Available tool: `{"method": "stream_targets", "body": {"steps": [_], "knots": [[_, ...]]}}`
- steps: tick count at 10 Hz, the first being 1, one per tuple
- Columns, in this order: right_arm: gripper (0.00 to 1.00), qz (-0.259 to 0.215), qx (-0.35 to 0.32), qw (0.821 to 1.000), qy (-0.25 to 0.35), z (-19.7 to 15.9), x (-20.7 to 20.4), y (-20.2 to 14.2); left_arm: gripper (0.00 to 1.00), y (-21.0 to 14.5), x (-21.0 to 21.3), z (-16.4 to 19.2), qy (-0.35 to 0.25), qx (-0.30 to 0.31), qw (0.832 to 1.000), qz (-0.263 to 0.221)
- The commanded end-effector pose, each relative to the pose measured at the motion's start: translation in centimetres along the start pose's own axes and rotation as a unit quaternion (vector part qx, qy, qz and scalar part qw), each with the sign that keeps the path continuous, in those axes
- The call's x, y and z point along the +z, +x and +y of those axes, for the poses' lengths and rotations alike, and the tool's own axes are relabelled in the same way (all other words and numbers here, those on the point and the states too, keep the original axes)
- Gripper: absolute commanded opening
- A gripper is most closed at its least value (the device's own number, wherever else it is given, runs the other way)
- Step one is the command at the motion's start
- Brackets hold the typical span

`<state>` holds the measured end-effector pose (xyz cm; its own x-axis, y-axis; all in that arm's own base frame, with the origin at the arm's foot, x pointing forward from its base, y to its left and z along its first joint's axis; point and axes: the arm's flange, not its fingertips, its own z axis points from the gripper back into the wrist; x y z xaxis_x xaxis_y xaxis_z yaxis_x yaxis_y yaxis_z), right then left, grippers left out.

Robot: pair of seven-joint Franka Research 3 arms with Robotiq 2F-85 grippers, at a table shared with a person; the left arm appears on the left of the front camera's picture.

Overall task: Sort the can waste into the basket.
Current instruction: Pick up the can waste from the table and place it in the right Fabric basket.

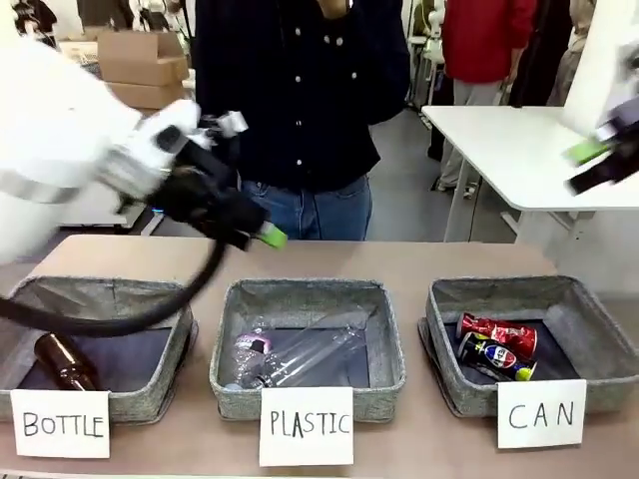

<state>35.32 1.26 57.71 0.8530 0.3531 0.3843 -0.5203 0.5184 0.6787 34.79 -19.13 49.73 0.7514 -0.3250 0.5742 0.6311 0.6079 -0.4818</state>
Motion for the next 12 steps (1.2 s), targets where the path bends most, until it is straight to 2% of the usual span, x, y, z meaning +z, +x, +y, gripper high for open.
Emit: {"method": "stream_targets", "body": {"steps": [1,2,3,4,5,6,12], "knots": [[1.0,-0.02,-0.019,0.994,0.101,2.6,-3.4,0.8,1.0,-3.1,5.3,2.5,-0.049,0.044,0.998,0.024],[1.0,-0.022,-0.11,0.973,0.2,3.3,-5.2,1.2,1.0,-4.9,8.9,4.9,-0.129,0.048,0.99,-0.012],[1.0,-0.041,-0.171,0.955,0.239,3.1,-5.0,1.3,1.0,-6.6,11.2,6.9,-0.229,-0.003,0.973,-0.038],[1.0,-0.075,-0.264,0.918,0.285,2.3,-3.8,1.6,1.0,-7.7,12.5,8.9,-0.335,-0.05,0.937,-0.085],[1.0,0.008,-0.072,0.981,0.18,3.8,-6.7,1.4,1.0,-7.5,12.2,10.9,-0.38,-0.038,0.915,-0.131],[1.0,0.008,-0.072,0.981,0.18,3.8,-6.7,1.4,1.0,-6.8,12.1,6.4,-0.205,-0.012,0.977,-0.063],[1.0,0.008,-0.072,0.981,0.18,3.8,-6.7,1.4,1.0,-6.8,12.1,6.4,-0.205,-0.012,0.977,-0.063]]}}
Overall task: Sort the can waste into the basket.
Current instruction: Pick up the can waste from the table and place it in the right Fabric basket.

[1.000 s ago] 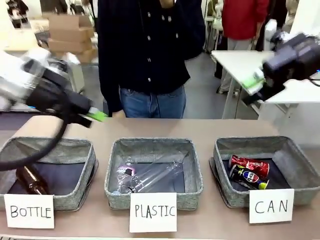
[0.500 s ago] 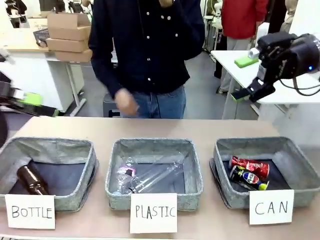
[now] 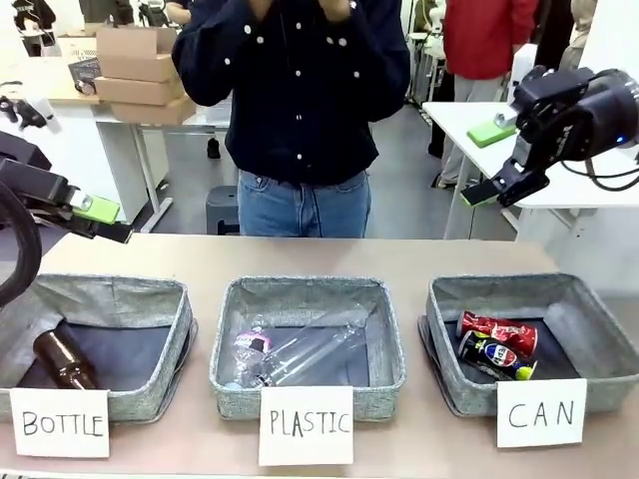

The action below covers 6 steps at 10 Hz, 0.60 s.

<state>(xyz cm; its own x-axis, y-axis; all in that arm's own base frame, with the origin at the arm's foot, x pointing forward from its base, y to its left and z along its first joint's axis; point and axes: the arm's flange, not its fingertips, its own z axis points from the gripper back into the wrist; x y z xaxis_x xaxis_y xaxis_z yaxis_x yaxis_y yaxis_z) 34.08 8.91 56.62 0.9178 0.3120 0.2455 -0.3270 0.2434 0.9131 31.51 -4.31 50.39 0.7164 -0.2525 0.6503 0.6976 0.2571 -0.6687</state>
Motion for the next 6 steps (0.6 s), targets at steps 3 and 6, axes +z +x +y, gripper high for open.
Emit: {"method": "stream_targets", "body": {"steps": [3,6], "knots": [[1.0,-0.003,0.007,1.0,-0.009,-0.06,0.05,0.18,1.0,0.17,0.19,-0.31,-0.004,0.004,1.0,-0.012],[1.0,-0.003,0.007,1.0,-0.009,-0.06,0.05,0.18,1.0,0.17,0.19,-0.31,-0.004,0.004,1.0,-0.012]]}}
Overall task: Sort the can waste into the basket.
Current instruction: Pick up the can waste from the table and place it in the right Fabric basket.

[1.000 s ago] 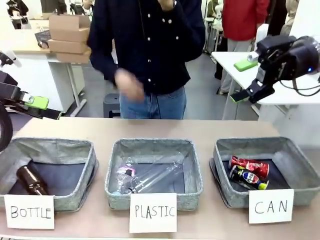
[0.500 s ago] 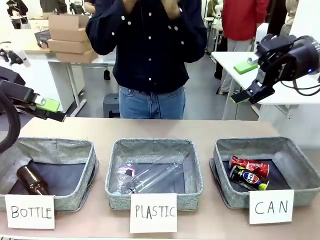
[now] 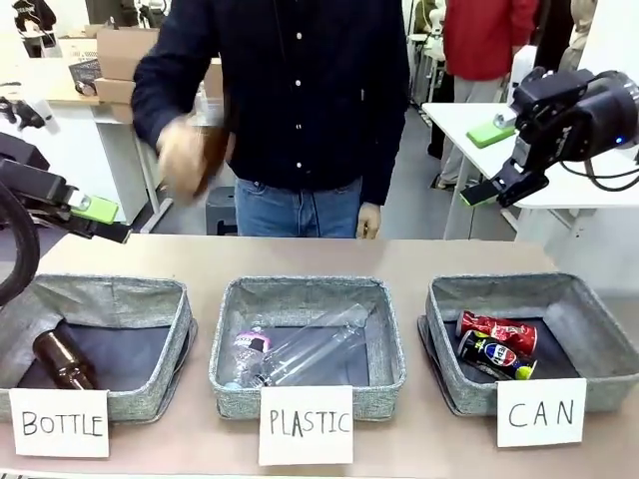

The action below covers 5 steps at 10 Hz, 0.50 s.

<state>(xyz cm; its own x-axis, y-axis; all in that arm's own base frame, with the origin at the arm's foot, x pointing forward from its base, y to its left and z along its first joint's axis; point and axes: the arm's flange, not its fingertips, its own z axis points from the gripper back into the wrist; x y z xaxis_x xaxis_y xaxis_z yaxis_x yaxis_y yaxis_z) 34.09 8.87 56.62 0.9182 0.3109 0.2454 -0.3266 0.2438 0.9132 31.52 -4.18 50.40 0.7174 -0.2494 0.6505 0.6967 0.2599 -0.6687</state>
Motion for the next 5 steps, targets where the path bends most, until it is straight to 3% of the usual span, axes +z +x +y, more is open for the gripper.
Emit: {"method": "stream_targets", "body": {"steps": [1,5], "knots": [[1.0,-0.002,0.008,1.0,-0.009,-0.04,0.02,0.18,1.0,0.19,0.06,-0.34,-0.005,0.004,1.0,-0.01],[1.0,-0.002,0.008,1.0,-0.009,-0.04,0.02,0.18,1.0,0.19,0.06,-0.34,-0.005,0.004,1.0,-0.01]]}}
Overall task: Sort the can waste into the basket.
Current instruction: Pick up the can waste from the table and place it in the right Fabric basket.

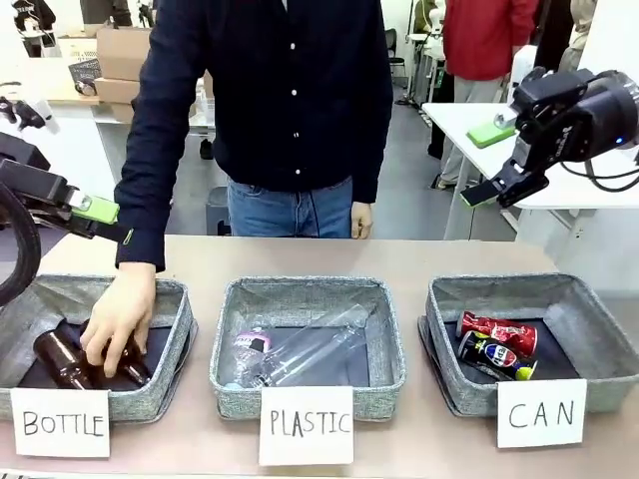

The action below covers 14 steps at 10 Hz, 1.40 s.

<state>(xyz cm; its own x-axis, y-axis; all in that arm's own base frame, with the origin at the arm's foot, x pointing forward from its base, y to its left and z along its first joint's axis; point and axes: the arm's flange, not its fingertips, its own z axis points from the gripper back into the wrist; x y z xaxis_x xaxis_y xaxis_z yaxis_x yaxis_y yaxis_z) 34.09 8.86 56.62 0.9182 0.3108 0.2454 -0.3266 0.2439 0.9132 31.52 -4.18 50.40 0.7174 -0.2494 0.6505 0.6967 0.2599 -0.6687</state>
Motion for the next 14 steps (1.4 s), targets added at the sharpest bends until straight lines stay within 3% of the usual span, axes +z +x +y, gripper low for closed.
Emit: {"method": "stream_targets", "body": {"steps": [1,14], "knots": [[1.0,-0.002,0.008,1.0,-0.009,-0.04,0.01,0.18,1.0,0.19,0.06,-0.34,-0.005,0.004,1.0,-0.01],[1.0,-0.002,0.008,1.0,-0.009,-0.04,0.01,0.18,1.0,0.19,0.06,-0.34,-0.005,0.004,1.0,-0.01]]}}
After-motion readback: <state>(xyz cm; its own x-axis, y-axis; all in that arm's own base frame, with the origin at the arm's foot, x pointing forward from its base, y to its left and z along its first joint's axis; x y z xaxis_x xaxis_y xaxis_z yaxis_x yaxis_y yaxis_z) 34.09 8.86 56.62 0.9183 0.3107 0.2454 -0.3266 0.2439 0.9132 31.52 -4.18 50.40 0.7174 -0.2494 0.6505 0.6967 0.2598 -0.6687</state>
